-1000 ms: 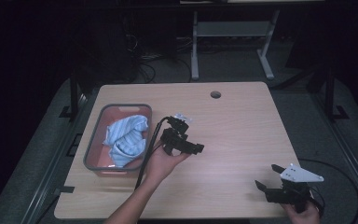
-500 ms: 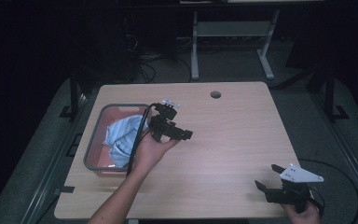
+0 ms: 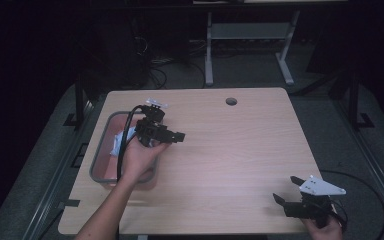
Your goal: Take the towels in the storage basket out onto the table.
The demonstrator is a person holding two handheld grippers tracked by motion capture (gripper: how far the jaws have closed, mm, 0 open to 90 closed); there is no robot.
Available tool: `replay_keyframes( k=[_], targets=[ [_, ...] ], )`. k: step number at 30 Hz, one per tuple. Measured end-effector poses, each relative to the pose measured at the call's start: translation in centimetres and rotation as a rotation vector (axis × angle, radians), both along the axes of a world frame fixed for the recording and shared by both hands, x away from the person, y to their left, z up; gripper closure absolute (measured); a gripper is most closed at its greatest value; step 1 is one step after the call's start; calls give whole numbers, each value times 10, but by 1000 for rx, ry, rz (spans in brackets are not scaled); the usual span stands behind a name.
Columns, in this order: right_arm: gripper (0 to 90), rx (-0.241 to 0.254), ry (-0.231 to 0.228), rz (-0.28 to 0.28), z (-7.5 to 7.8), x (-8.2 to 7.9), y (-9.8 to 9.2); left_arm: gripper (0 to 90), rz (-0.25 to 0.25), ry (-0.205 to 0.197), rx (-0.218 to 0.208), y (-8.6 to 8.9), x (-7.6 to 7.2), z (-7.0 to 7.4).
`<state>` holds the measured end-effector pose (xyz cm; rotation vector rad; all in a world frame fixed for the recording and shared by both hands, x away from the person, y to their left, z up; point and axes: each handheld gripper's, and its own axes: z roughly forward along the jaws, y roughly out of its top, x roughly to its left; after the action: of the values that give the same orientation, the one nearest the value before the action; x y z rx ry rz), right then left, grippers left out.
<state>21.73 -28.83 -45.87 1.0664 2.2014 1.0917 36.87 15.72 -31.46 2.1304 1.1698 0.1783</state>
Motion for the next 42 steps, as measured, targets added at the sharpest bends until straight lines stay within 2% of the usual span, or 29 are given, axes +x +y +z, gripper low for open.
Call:
replay_keyframes(
  k=[1,4,5,9,11,17,18,25,30,33,34,38,40,42],
  targets=[
    [151,-2,0,1,0,0,0,233,16,1,3,9,0,2],
    [150,1,-3,-4,0,-1,0,233,33,-4,9,18,0,3],
    [151,1,-3,-4,0,-1,0,234,54,-12,1,28,-1,3],
    [151,0,1,-3,0,0,0,232,87,-10,-2,41,-1,3],
    [151,-5,2,1,-1,0,1,226,124,-12,-6,54,-1,2],
    [151,-2,8,-4,0,-1,1,228,165,-11,-1,72,-1,0],
    [151,-6,1,-1,-1,0,0,230,176,-2,-9,80,-1,-1],
    [151,-7,4,1,-1,0,1,231,221,0,8,98,-3,-6],
    [151,-9,5,0,-1,-1,2,228,285,18,17,116,-3,-17],
    [151,-9,3,1,-1,0,2,225,306,19,27,122,-3,-21],
    [151,-8,4,1,-1,0,2,224,322,31,24,126,-3,-24],
    [151,-9,5,3,-2,0,3,224,338,46,37,130,-2,-31],
    [153,-10,5,7,-1,0,4,225,348,73,58,131,0,-41],
    [153,-9,3,9,-1,0,4,226,355,83,63,130,1,-44]
  ],
)
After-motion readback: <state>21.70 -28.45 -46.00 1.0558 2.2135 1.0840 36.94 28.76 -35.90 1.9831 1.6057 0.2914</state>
